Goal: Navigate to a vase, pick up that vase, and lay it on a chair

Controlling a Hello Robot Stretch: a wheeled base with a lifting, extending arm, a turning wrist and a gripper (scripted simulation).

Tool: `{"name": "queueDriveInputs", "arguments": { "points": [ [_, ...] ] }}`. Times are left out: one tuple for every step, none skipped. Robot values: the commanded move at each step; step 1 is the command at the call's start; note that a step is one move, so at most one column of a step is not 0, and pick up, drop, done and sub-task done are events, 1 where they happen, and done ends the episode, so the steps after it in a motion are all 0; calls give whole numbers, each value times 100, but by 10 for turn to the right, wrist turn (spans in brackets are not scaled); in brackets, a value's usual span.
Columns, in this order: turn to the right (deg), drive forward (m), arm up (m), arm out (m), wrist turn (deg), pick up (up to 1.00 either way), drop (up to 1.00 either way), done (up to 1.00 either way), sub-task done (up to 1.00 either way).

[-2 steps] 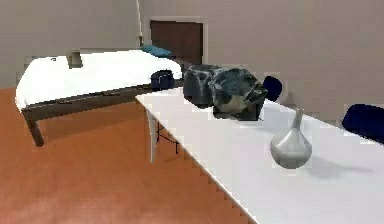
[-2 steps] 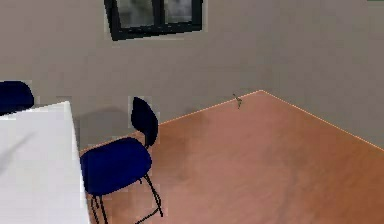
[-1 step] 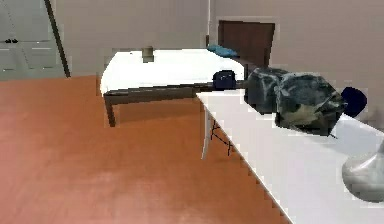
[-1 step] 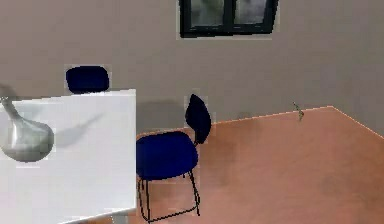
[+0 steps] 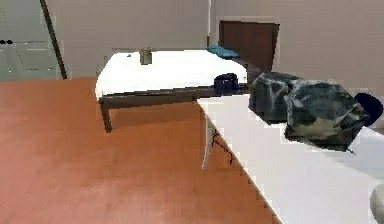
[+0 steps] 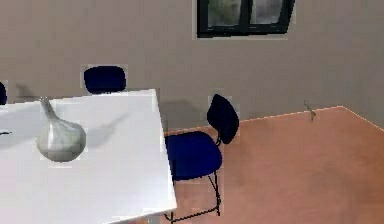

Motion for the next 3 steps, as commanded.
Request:
{"name": "queueDriveInputs", "arguments": {
  "points": [
    [-300,0,0,0,0,0,0,0,0],
    [0,0,50,0,0,0,0,0,0],
    [0,0,38,0,0,0,0,0,0]
  ]
}}
